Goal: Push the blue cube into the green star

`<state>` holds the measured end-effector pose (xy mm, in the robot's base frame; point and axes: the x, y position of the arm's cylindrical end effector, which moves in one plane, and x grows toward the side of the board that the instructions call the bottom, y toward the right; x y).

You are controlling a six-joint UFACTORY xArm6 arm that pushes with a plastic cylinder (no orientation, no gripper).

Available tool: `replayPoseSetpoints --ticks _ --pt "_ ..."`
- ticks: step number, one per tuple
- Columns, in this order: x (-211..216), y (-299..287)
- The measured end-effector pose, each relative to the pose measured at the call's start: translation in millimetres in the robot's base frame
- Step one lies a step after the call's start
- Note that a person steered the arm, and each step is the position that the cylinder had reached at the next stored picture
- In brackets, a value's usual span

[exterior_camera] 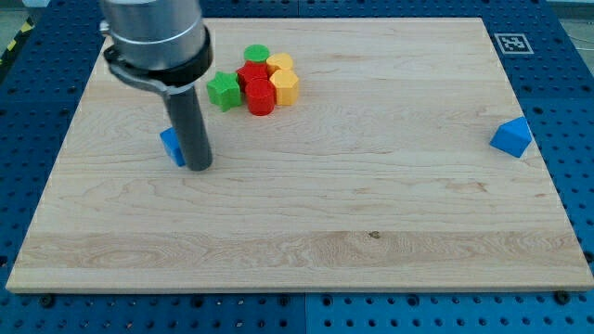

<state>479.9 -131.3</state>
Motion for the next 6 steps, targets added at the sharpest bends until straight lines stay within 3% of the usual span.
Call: replayPoseSetpoints --ticks 2,4,6 --pt "-39.1 -15.7" --pt "-28.3 -61.4" --pt "-64.5 -63.4"
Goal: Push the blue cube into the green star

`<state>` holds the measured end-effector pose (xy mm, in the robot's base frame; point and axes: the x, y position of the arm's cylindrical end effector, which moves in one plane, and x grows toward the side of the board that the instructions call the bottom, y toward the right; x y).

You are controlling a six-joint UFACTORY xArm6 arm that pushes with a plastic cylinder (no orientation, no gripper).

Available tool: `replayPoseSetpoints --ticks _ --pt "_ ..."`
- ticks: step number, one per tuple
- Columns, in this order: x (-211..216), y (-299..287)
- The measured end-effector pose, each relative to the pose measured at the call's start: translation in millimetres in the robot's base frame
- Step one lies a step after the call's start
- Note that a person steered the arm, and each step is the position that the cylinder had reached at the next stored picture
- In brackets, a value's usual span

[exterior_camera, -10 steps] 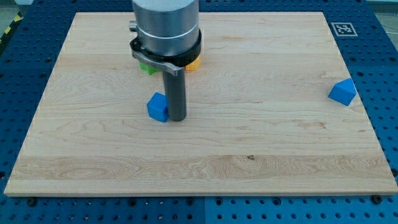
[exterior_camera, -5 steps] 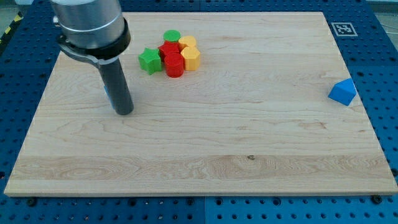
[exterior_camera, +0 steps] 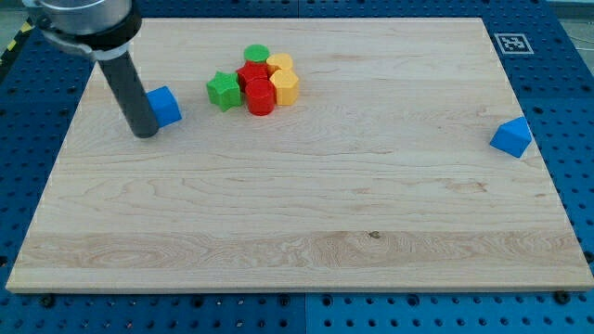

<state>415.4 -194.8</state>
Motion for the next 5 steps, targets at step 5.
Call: replayPoseSetpoints --ticks 5 --pt "-77.5 -1.5"
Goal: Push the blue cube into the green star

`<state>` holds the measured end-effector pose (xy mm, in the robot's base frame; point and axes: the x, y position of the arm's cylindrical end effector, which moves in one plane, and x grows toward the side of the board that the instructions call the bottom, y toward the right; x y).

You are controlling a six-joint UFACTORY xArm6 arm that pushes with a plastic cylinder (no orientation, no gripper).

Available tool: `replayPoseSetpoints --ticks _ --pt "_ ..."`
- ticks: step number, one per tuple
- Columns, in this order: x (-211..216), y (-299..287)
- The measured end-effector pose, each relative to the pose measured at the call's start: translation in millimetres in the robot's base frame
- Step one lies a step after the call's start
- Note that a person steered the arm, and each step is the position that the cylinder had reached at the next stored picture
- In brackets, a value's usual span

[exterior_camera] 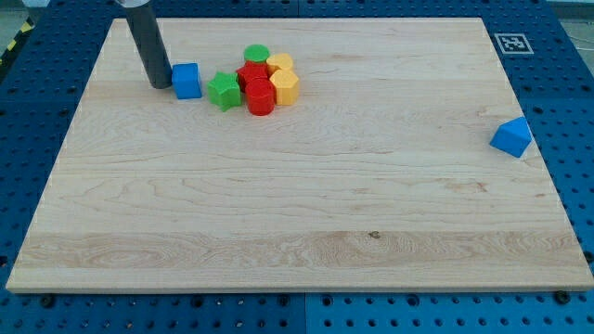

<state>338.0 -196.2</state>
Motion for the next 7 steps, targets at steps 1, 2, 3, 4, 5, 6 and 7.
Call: replayPoseSetpoints --ticks 1,2,3,4,5,6,7 --pt "30.0 -3.2" --pt "35.2 19.1" --pt "27.4 18.0" --pt "8.1 1.6" --pt "-12.1 1.4" --pt "-26.5 17.6" --pt "-39.3 25.5"
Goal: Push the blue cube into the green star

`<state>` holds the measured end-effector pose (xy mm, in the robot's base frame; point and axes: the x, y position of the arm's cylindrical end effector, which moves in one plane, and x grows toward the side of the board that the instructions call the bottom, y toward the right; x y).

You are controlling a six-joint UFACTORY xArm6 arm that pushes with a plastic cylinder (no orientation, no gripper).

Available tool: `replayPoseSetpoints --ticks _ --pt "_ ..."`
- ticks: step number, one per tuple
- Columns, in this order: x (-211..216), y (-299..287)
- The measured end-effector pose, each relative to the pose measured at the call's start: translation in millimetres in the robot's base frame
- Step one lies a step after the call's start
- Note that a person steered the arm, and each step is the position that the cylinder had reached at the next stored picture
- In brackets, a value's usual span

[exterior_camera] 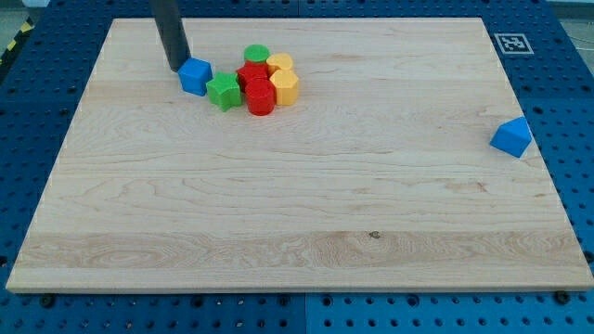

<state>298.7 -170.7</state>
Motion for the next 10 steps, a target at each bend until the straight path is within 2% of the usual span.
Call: replayPoseSetpoints --ticks 1,2,4,7,8,10 --pt "-5.7 -6.4" --pt "16.7 -44.8" --pt "25.5 10.1" --pt "30.9 -1.6" --pt "53.1 -6.5" --pt "37.7 31.0"
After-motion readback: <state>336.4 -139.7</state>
